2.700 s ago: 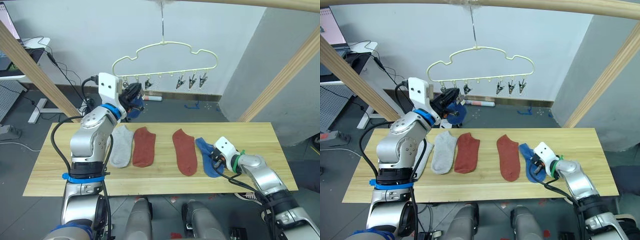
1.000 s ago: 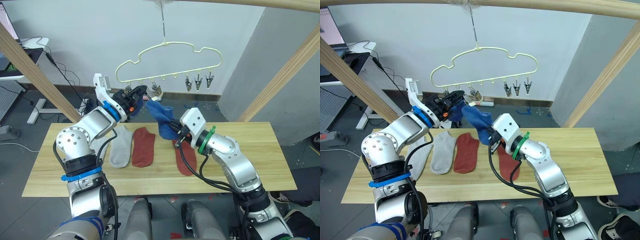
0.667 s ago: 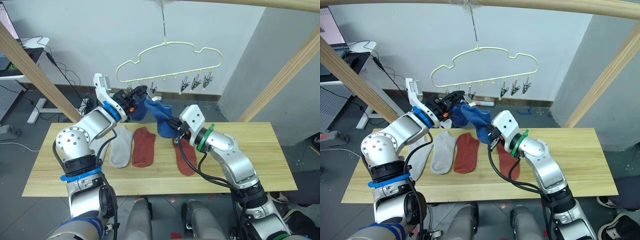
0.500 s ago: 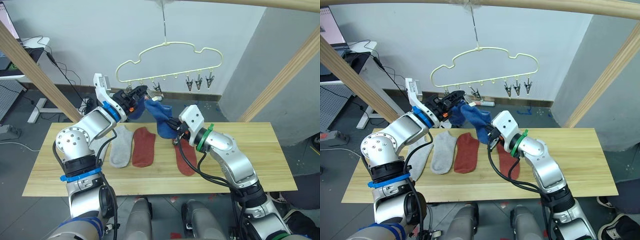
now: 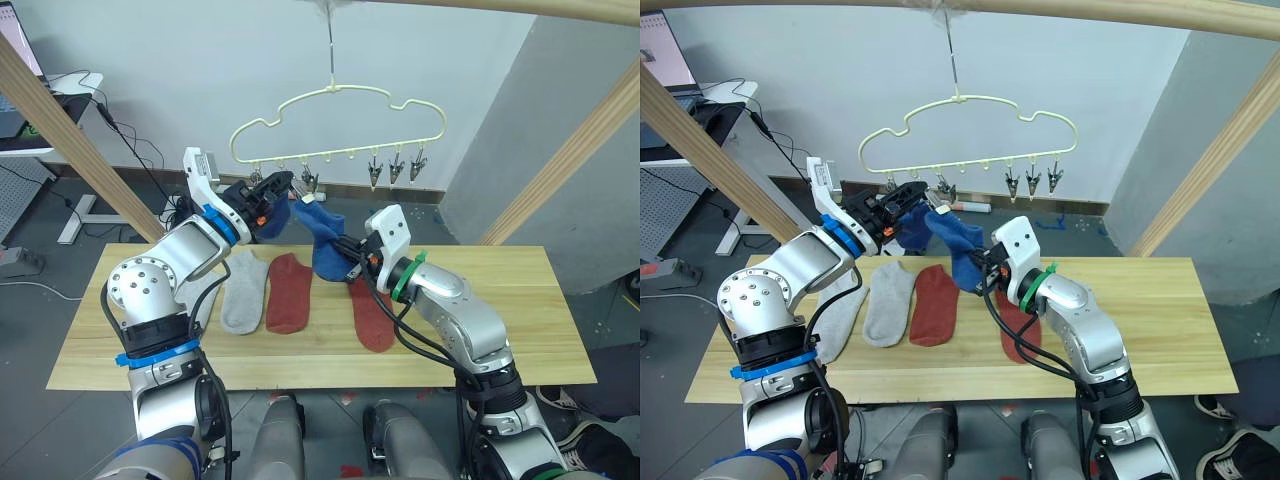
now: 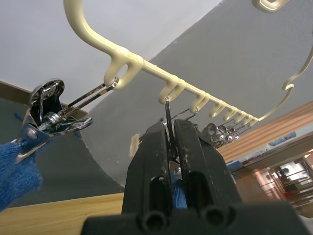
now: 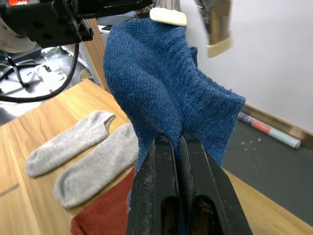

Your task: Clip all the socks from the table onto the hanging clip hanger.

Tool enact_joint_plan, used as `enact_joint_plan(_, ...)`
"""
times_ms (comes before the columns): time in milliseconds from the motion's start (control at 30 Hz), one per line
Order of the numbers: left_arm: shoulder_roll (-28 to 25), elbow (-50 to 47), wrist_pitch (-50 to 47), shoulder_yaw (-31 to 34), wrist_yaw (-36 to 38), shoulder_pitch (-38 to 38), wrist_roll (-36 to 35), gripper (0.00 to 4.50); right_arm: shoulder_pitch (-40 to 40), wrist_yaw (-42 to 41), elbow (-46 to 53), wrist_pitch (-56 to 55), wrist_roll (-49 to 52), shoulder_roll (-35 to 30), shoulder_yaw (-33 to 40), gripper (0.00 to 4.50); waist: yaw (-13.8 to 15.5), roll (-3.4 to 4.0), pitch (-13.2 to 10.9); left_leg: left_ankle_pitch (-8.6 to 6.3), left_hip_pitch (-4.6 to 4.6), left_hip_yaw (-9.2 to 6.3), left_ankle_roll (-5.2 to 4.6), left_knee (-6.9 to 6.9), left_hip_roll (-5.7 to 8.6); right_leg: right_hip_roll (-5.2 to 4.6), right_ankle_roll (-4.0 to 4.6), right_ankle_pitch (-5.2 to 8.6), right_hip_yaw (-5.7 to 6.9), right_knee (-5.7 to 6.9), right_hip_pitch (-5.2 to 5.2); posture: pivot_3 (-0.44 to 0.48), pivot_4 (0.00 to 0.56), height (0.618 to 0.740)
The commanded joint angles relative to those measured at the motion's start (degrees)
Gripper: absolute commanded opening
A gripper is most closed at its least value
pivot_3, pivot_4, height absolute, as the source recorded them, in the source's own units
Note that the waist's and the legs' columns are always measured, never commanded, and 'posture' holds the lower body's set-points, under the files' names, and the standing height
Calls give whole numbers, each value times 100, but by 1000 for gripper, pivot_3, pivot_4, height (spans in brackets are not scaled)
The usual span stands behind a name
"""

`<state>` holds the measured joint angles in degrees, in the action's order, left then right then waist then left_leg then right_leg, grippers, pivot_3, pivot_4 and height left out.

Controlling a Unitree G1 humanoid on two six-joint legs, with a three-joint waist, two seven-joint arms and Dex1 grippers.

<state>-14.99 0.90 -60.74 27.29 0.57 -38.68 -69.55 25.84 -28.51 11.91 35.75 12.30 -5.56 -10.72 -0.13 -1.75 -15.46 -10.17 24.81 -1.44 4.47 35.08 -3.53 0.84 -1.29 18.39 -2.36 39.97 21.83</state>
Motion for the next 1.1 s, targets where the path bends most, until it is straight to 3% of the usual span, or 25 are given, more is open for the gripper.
enact_joint_plan(33, -54, -128, 41, -43, -1, 52, -85, 0, 113, 61, 300, 6, 191, 58, 104, 21, 0, 0, 0, 0, 0, 1, 0, 0, 0, 0, 0, 0, 0, 0, 0, 71, 235, 740)
enact_joint_plan(467, -192, -194, 219, -270, 215, 90, 137, 0, 332, 178, 191, -36, 306, 137, 19, 21, -1, 0, 0, 0, 3, 2, 0, -2, 0, 0, 0, 0, -2, -2, 4, 65, 248, 740)
enact_joint_plan(833, -269, -267, 270, -255, 249, 155, 71, 3205, 431, 172, 99, -62, 287, 176, -70, 0, 3, 0, 0, 0, 7, 3, -1, -6, -1, 0, 0, 0, -2, -2, 12, 74, 251, 740)
enact_joint_plan(967, -553, -533, 207, -336, 324, 320, 203, 4400, 368, 112, 176, 121, 392, 260, -192, 0, -1, 0, 0, 0, 8, 4, 0, -12, -4, 0, 0, 0, -3, -2, 17, 75, 252, 740)
enact_joint_plan(1067, -952, -912, 278, -612, 613, 545, 570, 4477, 319, 33, 209, 414, 641, 350, -190, 0, -7, 0, 0, 0, 9, 9, 0, -19, -6, 0, 0, 0, -8, -2, 25, 75, 252, 740)
enact_joint_plan(1100, -1038, -1009, 333, -674, 701, 602, 663, 4500, 310, 43, 222, 542, 772, 411, -126, 499, 0, 0, 0, 0, 9, 8, 1, -20, -6, 0, 0, 0, -7, -2, 25, 86, 254, 740)
